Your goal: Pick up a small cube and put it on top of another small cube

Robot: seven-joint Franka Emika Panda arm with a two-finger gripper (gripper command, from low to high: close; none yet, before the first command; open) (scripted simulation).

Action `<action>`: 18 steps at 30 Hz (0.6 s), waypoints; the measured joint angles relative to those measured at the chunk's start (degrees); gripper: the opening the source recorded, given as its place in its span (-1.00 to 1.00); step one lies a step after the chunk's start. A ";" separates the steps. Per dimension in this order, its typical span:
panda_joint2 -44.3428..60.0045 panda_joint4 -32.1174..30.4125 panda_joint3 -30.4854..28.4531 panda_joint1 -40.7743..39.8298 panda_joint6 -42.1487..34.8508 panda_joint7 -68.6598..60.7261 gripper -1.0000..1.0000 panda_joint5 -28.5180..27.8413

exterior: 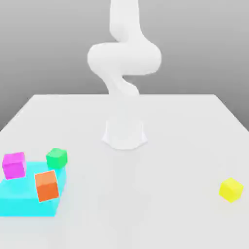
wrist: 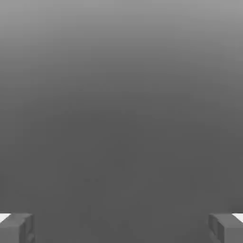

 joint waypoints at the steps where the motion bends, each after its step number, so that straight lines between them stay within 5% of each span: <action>1: 2.23 -0.61 1.13 0.48 1.05 0.49 0.00 -0.02; 18: 37.67 -10.18 19.24 10.20 17.48 13.13 0.00 -7.13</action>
